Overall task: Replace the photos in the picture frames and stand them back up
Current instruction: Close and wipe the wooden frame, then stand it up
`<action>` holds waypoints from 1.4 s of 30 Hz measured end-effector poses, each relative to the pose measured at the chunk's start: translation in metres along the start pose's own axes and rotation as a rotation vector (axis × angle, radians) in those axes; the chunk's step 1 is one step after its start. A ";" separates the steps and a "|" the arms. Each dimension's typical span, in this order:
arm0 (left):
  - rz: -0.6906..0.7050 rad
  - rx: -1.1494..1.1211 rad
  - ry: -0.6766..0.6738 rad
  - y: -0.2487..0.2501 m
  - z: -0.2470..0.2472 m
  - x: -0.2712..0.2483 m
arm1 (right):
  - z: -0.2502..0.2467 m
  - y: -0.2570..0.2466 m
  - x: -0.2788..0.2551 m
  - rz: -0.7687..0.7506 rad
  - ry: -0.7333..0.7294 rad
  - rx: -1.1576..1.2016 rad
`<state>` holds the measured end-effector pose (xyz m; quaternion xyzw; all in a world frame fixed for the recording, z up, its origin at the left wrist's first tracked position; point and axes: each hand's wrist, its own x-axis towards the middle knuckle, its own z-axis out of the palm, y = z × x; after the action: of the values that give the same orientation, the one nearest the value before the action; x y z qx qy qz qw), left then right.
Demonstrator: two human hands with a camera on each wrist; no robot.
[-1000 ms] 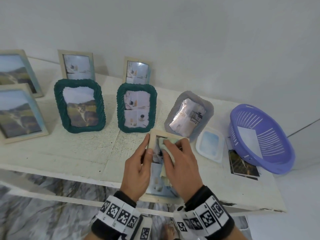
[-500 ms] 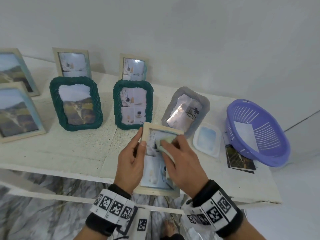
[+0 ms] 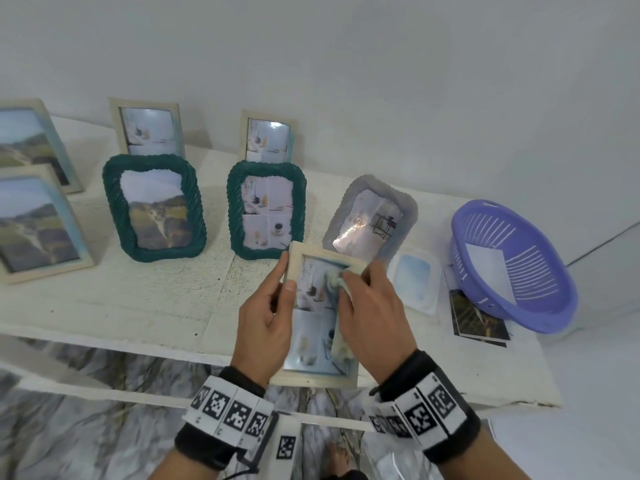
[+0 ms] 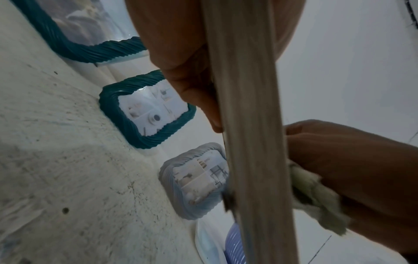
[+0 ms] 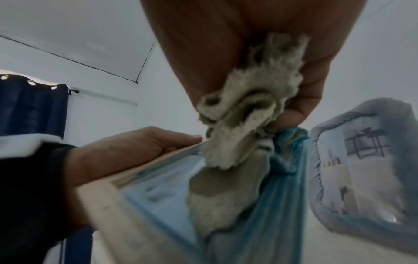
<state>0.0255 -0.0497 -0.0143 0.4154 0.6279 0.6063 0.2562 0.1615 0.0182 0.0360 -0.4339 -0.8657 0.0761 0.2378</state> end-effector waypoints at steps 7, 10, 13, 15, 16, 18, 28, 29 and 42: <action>-0.053 0.009 0.042 -0.001 -0.010 0.009 | 0.008 -0.003 -0.052 -0.040 -0.218 0.241; -0.048 -0.007 0.057 -0.003 -0.009 0.007 | 0.002 -0.003 -0.048 -0.036 -0.204 0.267; -0.034 -0.027 0.054 -0.002 -0.005 0.003 | -0.010 0.002 -0.022 0.003 -0.022 0.225; -0.026 -0.058 0.033 0.003 0.000 0.000 | -0.014 0.006 -0.005 -0.001 0.060 0.127; -0.025 -0.069 0.030 0.004 0.001 0.000 | -0.014 0.006 -0.001 -0.018 0.061 0.088; -0.022 -0.071 0.031 0.006 0.002 0.003 | -0.012 0.004 -0.001 -0.090 -0.014 0.088; -0.080 -0.067 0.037 0.008 -0.014 0.017 | -0.030 0.021 -0.035 -0.482 -0.508 -0.037; -0.082 -0.064 0.042 0.009 -0.013 0.016 | -0.031 0.020 -0.032 -0.495 -0.497 -0.080; -0.098 -0.069 0.106 0.016 -0.016 0.026 | -0.022 0.008 -0.027 -0.383 -0.364 0.038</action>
<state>0.0025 -0.0385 0.0081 0.3424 0.6389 0.6354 0.2662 0.1915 0.0005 0.0428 -0.2369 -0.9589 0.1228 0.0966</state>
